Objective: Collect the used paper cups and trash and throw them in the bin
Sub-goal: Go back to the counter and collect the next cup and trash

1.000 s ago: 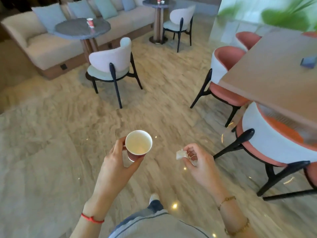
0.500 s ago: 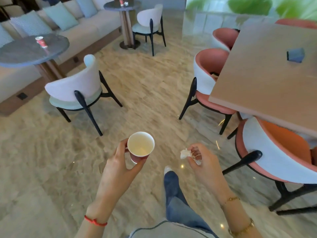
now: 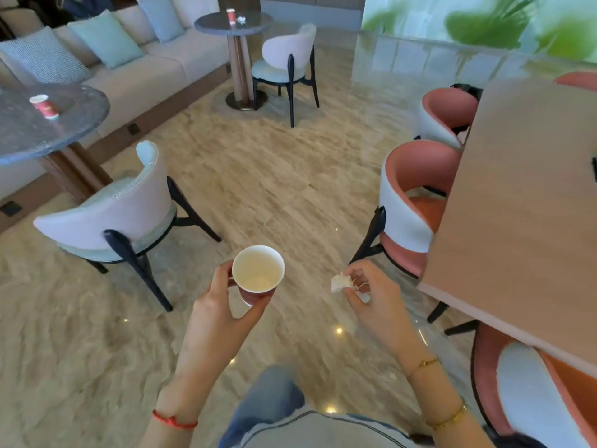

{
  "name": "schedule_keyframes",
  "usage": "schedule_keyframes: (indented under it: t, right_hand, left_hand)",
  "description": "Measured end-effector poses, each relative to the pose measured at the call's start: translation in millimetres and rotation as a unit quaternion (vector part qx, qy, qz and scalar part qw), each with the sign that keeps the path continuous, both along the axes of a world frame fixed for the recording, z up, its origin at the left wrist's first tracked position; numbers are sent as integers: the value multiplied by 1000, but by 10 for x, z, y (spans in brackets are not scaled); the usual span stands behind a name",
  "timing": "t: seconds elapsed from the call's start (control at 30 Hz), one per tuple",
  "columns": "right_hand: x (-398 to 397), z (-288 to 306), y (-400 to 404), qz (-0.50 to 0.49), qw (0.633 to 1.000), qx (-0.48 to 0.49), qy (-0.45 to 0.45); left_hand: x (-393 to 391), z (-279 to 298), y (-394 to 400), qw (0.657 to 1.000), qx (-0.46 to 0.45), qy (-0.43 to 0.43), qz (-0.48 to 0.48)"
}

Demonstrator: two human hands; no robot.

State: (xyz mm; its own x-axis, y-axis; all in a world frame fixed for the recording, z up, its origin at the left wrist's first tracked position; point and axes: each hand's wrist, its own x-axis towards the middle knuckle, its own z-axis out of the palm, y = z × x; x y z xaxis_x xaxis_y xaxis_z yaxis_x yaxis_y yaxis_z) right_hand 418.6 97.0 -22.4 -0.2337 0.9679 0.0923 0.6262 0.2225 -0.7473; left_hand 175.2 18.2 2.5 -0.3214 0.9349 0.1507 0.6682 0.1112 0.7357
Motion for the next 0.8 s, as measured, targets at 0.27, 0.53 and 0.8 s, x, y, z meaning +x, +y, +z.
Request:
schedule_keyframes:
  t: [0.27, 0.53, 0.8]
  right_hand:
    - [-499, -228, 1758, -13, 1000, -12, 9]
    - [-1044, -57, 3824, -44, 999, 4, 13]
    - [-1145, 104, 5352, -124, 992, 21, 22]
  left_hand:
    - [-568, -199, 1819, 1000, 3, 4, 2]
    - [-1168, -56, 4092, 998, 25, -3, -51]
    - [-1317, 28, 6021, 992, 18, -9, -125]
